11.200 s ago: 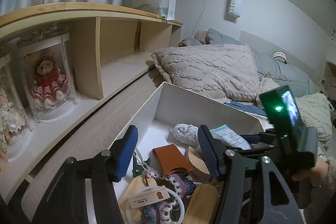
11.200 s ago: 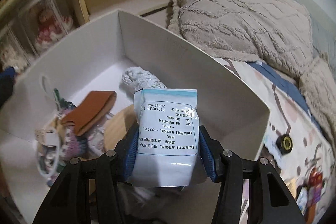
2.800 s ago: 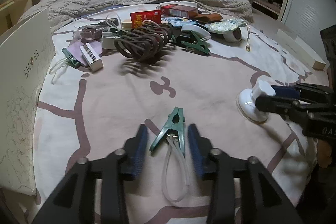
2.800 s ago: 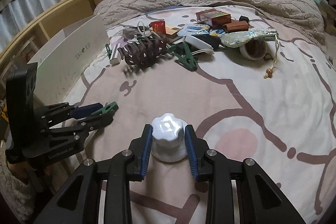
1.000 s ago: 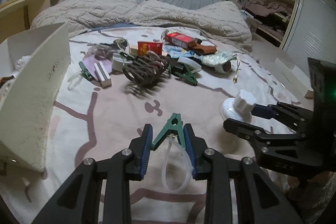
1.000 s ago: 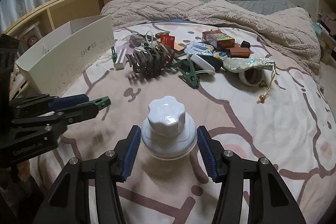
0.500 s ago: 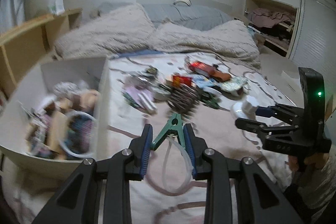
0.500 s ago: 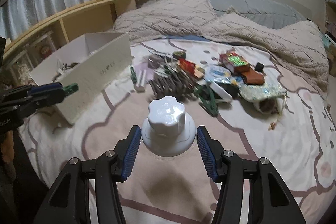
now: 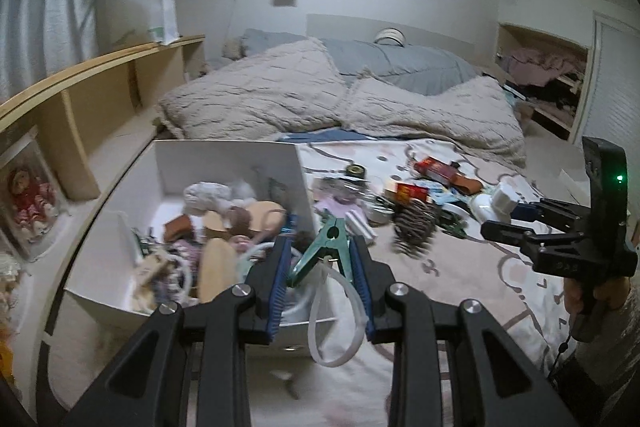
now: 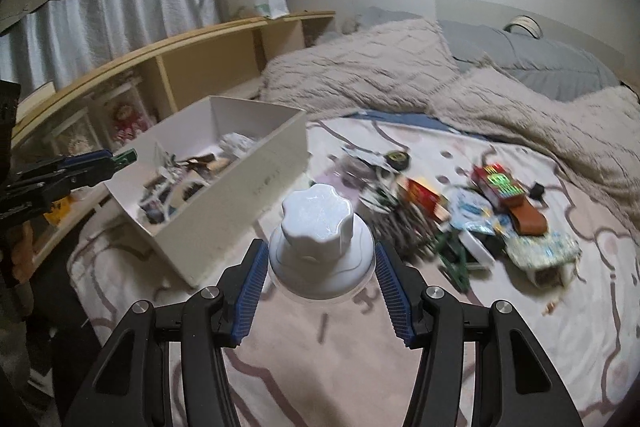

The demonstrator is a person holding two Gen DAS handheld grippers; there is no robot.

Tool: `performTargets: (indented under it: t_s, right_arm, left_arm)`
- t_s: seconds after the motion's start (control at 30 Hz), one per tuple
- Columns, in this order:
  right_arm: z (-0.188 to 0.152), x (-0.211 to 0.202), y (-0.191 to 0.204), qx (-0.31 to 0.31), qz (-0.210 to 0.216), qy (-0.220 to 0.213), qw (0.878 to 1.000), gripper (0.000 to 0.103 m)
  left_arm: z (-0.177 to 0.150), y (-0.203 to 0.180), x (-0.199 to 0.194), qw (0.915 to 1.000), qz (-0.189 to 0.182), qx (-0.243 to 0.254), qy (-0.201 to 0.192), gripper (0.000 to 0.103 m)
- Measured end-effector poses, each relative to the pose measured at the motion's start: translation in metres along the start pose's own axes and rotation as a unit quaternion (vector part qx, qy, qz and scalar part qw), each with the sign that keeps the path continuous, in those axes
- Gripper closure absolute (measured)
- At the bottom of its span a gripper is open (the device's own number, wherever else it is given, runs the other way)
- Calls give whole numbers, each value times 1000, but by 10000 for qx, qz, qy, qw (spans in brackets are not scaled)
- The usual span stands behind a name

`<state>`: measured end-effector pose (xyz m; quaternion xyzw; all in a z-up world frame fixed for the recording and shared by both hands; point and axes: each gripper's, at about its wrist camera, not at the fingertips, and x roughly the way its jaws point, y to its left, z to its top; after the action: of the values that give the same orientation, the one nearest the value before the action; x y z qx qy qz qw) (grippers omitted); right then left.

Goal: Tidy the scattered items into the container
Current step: 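Carry the white base and the clothespin over the shoe box with both grippers, then open the right gripper to drop the white base into the box while the left releases the clothespin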

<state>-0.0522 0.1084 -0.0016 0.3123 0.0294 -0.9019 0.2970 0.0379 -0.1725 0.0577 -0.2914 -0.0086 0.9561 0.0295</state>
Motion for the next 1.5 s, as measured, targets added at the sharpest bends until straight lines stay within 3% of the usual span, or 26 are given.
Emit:
performTargets:
  t_s: [0.47, 0.83, 1.5]
  right_arm:
    - [48, 19, 60, -434, 594, -155, 9972, 47]
    - [74, 49, 91, -441, 929, -23, 9947, 47]
    - [93, 131, 123, -464, 1047, 833, 9899, 47]
  left_arm:
    - [4, 59, -21, 9986, 460, -67, -252, 73]
    - [11, 93, -13, 9976, 624, -154, -276, 73]
    - [-1, 141, 52, 9953, 584, -627, 454, 73]
